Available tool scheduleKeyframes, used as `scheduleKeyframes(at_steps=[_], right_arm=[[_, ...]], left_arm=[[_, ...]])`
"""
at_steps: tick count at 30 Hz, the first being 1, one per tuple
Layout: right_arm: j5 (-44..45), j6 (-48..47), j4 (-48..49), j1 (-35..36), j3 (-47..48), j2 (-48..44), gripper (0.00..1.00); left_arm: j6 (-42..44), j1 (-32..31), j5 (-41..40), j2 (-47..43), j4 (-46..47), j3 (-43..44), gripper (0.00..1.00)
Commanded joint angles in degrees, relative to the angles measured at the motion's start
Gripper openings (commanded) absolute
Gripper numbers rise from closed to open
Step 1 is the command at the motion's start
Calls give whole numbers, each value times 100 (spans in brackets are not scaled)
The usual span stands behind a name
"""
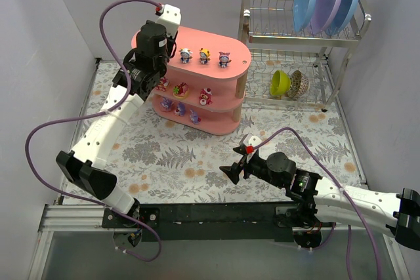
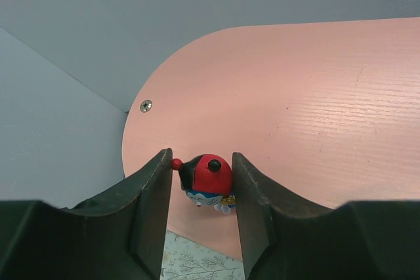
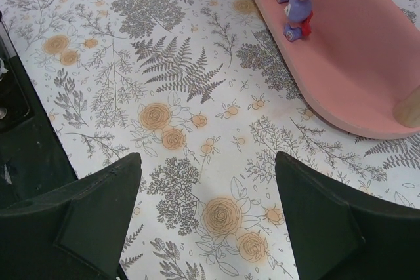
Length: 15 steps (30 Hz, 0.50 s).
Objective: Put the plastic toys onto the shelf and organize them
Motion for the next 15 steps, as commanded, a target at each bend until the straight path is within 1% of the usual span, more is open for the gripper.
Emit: scheduleKeyframes(at_steps=[1,3,6,8,9,12,15], right_arm=[[66,-58,87,21,152,-50,90],[66,-40,149,21,91,-68,90],[75,4,184,21,73,-68,90],[93,4,184,21,64,-68,90],[93,21,193,21,64,-68,90],[75,13,201,21,55,-59,90],[93,13,210,21,64,-33,90]], left_arm=[[118,25,-156,15,89,168,0],[135,17,-157,15,71,124,0],[135,25,-148,6,45,98,4],[135,25,-113,-46,45,72,9],[127,25,-104,-55,45,72,13],[118,25,-78,-99,36,80,21],[83,25,-51,-99,27,98,25]])
